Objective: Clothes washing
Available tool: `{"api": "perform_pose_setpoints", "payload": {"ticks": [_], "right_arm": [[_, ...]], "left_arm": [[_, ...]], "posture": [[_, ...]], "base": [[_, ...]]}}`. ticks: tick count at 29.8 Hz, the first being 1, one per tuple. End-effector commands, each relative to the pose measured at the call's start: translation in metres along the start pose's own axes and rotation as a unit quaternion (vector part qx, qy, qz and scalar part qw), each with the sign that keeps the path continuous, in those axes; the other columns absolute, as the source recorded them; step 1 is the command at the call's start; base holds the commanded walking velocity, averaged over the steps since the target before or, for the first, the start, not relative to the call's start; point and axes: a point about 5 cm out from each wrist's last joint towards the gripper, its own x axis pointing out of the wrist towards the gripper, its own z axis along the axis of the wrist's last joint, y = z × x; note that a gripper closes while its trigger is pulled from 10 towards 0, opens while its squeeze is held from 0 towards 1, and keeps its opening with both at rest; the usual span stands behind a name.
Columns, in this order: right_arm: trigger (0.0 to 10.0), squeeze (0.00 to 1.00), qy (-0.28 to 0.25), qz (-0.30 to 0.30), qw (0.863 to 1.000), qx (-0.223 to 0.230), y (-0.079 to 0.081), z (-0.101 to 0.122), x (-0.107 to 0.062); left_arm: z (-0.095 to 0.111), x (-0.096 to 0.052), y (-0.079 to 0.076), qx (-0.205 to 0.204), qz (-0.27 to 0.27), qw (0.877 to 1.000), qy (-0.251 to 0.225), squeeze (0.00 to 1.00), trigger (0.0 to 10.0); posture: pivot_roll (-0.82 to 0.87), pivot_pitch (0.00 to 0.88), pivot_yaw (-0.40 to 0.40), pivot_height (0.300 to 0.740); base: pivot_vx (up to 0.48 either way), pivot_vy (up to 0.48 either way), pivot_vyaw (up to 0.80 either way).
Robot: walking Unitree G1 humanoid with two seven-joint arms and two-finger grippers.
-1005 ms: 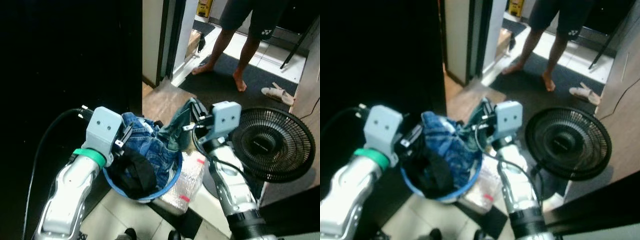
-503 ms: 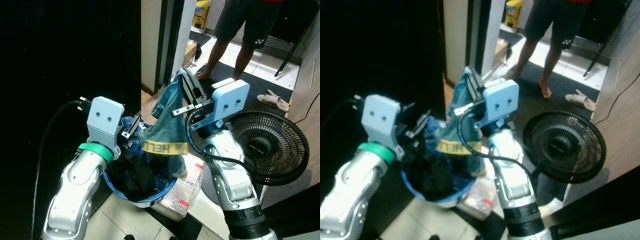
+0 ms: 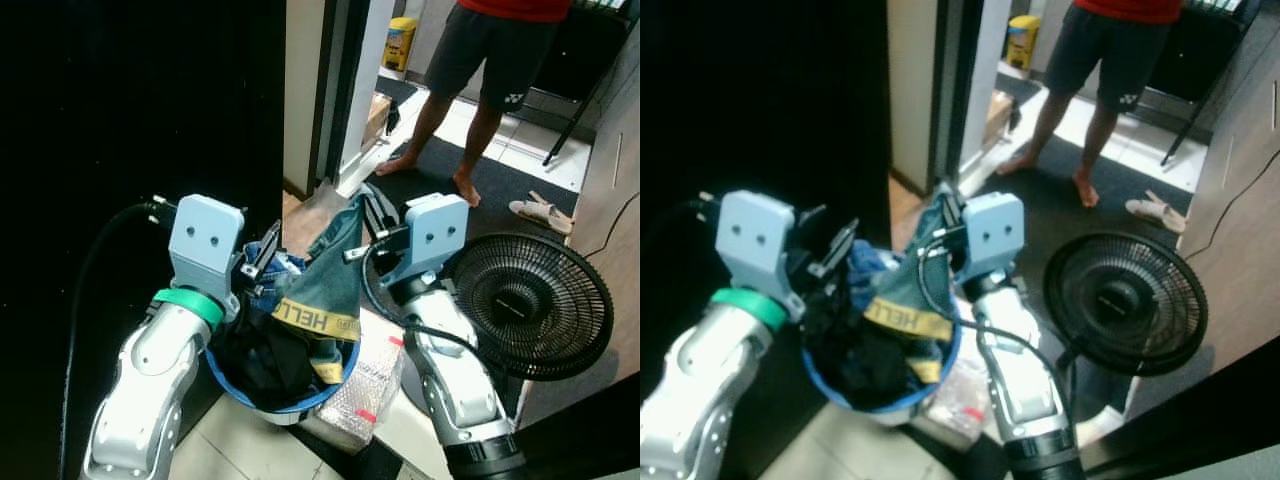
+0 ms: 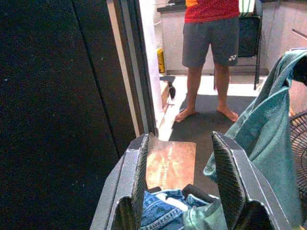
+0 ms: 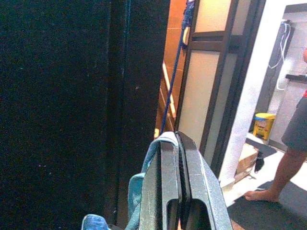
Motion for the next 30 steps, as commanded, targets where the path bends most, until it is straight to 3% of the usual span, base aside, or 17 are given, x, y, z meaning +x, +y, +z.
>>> {"api": "perform_pose_setpoints", "payload": {"ticks": [1, 11, 20, 30], "right_arm": [[10.0, 0.0, 0.006, -0.003, 1.0, -0.009, 0.003, -0.004, -0.002], [10.0, 0.0, 0.039, 0.012, 0.998, 0.038, 0.005, -0.019, -0.003], [10.0, 0.0, 0.031, -0.005, 0.999, 0.041, -0.003, -0.017, 0.001], [10.0, 0.0, 0.021, -0.027, 0.998, 0.056, -0.011, -0.013, 0.006]], "left_arm": [[0.0, 0.001, -0.003, -0.001, -0.006, 1.0, 0.0, 0.0, 10.0], [-0.005, 0.003, -0.008, -0.023, -0.022, 0.999, 0.008, 0.0, 10.0], [-0.001, 0.007, -0.008, -0.027, -0.014, 1.0, -0.002, 0.0, 10.0], [-0.001, 0.007, -0.006, -0.027, -0.009, 1.0, 0.001, 0.0, 10.0]], "posture": [[0.13, 0.096, 0.012, 0.74], [0.13, 0.087, 0.011, 0.74], [0.13, 0.083, 0.005, 0.74], [0.13, 0.088, 0.007, 0.74]], "base": [[0.0, 0.0, 0.0], [0.0, 0.0, 0.0], [0.0, 0.0, 0.0], [0.0, 0.0, -0.8]]}}
